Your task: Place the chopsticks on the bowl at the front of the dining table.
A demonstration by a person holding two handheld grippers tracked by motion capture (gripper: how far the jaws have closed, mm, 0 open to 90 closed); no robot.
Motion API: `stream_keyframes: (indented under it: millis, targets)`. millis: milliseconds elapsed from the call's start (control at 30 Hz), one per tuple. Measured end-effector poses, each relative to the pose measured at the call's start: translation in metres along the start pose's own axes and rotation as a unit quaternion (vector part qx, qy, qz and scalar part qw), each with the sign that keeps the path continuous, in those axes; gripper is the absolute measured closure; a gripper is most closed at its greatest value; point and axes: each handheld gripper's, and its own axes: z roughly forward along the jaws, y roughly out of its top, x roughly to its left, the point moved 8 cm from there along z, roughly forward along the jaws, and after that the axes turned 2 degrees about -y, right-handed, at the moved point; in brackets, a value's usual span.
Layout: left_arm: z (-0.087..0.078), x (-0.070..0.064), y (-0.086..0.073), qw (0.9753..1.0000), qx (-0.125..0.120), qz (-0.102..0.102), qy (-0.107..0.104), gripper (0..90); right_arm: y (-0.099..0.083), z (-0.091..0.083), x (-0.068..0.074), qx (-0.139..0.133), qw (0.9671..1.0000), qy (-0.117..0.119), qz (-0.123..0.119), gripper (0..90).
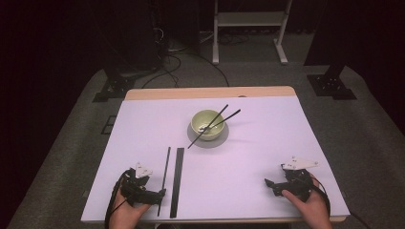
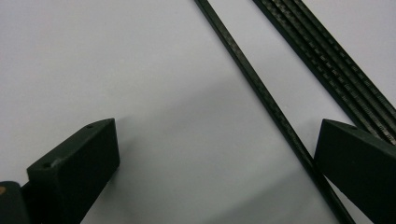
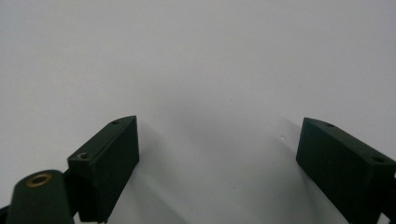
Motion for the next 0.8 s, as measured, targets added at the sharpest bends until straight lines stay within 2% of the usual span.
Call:
stream_keyframes:
  millis: [800]
  targets:
    - [-0.007,0.028,-0.008,0.9996,0.003,-0.023,0.017,0.0,0.0,0.0,0.0,0.0,1.0,0.0,0.0,11.6]
